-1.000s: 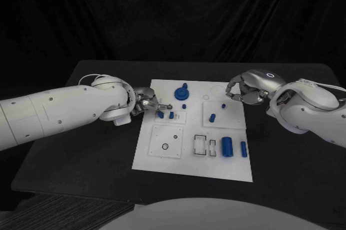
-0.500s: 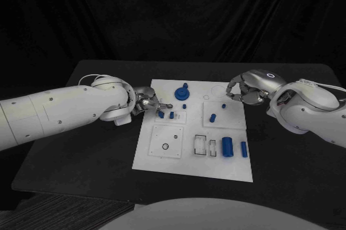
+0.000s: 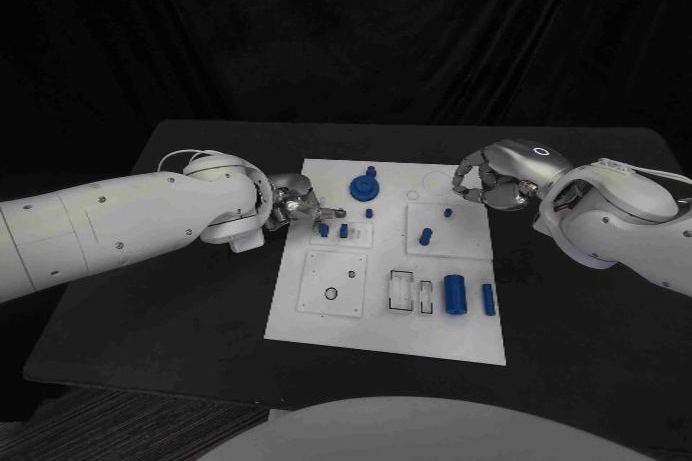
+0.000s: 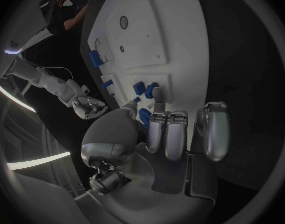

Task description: Assemble the parts on the task board

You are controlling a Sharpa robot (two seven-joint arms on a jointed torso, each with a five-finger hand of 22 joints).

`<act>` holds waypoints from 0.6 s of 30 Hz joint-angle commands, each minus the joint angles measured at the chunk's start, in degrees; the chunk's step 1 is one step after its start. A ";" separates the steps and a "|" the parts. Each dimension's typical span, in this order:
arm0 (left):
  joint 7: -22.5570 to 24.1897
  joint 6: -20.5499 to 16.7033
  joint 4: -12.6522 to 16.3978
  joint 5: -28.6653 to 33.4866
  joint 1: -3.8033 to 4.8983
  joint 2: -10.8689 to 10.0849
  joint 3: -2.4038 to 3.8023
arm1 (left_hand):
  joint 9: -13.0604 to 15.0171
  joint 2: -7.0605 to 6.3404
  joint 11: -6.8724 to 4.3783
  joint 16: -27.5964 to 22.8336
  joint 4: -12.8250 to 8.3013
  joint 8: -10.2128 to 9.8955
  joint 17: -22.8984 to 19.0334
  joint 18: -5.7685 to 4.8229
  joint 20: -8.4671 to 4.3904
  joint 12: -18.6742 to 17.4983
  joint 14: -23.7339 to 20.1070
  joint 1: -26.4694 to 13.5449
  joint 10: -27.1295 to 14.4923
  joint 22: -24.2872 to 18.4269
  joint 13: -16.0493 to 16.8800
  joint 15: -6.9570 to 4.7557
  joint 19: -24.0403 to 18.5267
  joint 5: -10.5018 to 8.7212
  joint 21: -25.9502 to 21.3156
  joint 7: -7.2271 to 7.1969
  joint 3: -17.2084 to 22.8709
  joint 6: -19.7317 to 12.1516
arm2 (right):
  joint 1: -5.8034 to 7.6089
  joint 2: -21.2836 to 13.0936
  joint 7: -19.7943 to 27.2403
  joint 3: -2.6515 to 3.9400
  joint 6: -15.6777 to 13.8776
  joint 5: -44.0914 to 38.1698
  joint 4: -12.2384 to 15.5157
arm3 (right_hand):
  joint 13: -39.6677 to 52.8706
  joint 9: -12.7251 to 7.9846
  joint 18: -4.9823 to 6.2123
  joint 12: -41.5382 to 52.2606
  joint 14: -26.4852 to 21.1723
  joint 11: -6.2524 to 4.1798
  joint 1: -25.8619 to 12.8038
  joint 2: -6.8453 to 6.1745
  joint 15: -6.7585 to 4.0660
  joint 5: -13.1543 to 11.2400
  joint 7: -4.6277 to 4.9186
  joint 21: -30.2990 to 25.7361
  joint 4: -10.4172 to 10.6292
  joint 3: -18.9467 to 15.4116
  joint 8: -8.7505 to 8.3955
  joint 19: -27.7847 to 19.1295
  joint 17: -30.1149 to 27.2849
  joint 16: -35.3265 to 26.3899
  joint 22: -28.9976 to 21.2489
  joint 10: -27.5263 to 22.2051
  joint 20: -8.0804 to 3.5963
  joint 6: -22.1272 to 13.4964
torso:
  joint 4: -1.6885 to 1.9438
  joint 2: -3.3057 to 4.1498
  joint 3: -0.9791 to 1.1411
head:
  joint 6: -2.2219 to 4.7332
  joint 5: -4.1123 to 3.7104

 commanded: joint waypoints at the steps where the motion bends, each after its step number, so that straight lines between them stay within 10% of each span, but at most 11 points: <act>1: 1.01 -0.63 0.24 0.01 -0.11 0.03 0.03 | 0.10 0.14 -0.20 0.15 -0.23 0.29 15.10 0.74 0.03 -0.03 6.05 0.97 5.90 11.88 15.00 -0.13 0.34 0.38 0.15 0.00 -0.25 0.27 | -0.16 -0.06 -1.09 0.04 0.15 -0.11 0.04 | 15.10 -0.01 0.79 0.21 5.11 -0.19 0.54 -0.09 -0.24 0.30 0.08 -0.39 0.07 0.37 0.17 -0.30 12.04 -0.32 9.28 6.00 -0.06 0.15 | 0.02 0.03 0.00 | -0.01 -0.07; 18: 0.69 -0.85 0.40 0.01 -0.11 -0.13 0.03 | 0.13 0.26 -0.33 0.15 -0.27 0.42 15.10 0.70 -0.09 -0.03 6.05 2.38 5.90 11.92 15.00 -0.26 0.45 1.60 0.29 -0.14 -0.35 0.33 | -0.19 -0.15 -1.10 0.04 0.10 -0.11 0.04 | 15.10 -0.01 0.81 0.21 5.12 -0.20 0.57 -0.07 -0.24 0.35 0.08 -0.49 0.00 0.45 0.16 -0.33 12.04 -0.31 9.25 6.00 -0.05 0.12 | -0.07 0.01 0.01 | -0.01 -0.08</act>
